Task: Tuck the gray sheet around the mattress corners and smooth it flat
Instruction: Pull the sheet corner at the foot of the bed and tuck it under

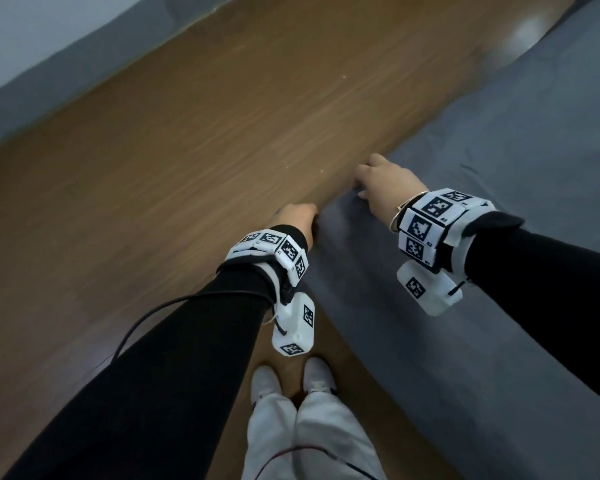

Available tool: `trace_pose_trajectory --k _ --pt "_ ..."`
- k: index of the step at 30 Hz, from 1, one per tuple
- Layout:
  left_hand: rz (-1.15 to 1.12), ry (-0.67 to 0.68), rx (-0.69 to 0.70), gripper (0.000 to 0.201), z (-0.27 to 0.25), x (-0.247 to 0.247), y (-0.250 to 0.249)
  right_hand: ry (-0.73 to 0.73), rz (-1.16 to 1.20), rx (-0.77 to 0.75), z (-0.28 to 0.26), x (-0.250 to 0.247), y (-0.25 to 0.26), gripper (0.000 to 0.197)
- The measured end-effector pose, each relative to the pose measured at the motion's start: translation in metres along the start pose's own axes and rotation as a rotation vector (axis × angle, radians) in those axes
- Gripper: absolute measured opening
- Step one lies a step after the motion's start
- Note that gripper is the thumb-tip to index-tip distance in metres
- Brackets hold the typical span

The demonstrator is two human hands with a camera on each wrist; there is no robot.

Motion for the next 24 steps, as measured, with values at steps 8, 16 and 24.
trace_pose_trajectory --k 8,16,24 --pt "0.09 -0.081 0.053 0.025 0.003 -0.025 0.016 -0.107 0.068 0.039 -0.002 -0.018 0.012 0.021" --pt "-0.092 -0.051 -0.206 0.029 -0.004 -0.018 0.047 -0.373 0.315 0.053 -0.018 -0.03 0.026 0.011" --pt "-0.78 0.154 -0.364 0.035 -0.027 0.005 0.042 -0.192 0.323 0.088 -0.056 0.023 0.018 0.046"
Point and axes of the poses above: each hand's wrist, its own z-axis towards the middle knuckle, its own x-axis out of the palm, y = z × x, the point moved 6 cm from there along z, towards the middle knuckle, and after that the axes turned 12 degrees about -x, right-handed, at the moved point
